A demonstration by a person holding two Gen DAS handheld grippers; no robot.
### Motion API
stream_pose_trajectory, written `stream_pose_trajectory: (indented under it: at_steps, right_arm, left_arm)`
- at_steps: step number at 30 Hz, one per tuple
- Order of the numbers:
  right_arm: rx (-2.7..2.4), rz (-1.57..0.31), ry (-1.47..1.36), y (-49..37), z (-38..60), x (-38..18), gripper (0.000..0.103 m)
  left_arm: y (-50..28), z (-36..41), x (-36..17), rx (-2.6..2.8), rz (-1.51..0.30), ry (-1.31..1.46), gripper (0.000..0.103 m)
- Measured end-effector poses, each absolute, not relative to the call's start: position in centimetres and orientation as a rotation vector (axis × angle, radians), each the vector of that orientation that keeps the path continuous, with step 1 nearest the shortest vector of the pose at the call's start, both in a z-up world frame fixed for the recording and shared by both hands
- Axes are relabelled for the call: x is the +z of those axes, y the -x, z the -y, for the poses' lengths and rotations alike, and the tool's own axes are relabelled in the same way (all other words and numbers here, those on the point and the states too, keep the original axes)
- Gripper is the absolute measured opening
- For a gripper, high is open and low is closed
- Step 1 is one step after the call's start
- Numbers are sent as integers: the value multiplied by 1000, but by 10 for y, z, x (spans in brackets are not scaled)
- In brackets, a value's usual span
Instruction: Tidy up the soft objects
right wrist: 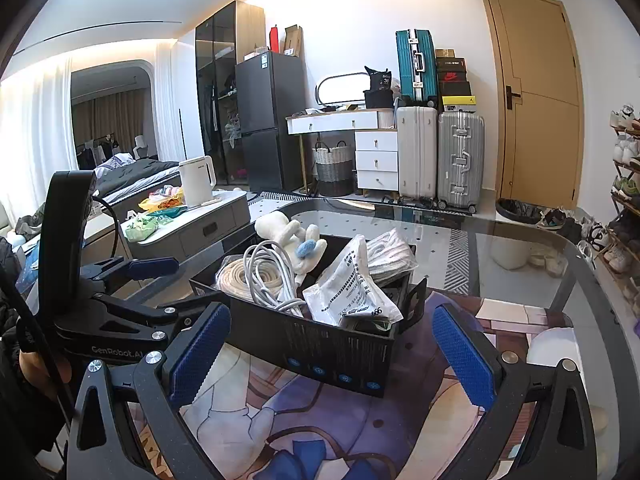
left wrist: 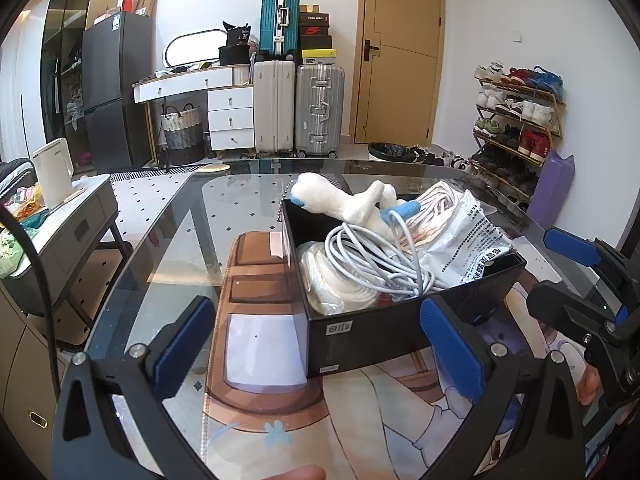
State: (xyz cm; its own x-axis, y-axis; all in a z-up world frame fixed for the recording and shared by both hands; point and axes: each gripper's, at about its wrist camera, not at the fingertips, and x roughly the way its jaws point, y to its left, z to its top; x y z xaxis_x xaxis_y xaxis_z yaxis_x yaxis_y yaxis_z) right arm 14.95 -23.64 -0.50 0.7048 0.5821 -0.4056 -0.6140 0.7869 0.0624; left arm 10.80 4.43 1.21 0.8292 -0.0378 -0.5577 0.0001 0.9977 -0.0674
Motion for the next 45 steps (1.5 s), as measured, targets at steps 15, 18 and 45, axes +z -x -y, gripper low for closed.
stream_pose_trajectory:
  at_steps: [15,18,45]
  right_arm:
    - [664,-411,79,-148,237,-9,102]
    - [662,-410,75,-148,238,-9,102]
    - [664,-402,71,-146,239,-6,102]
  left_arm:
    - [-105,-44,12,-16,-573,68,103]
    - [-104,-45,13,-21,-569,69,103]
    - [-103,-43,17,-23,-557,64,103]
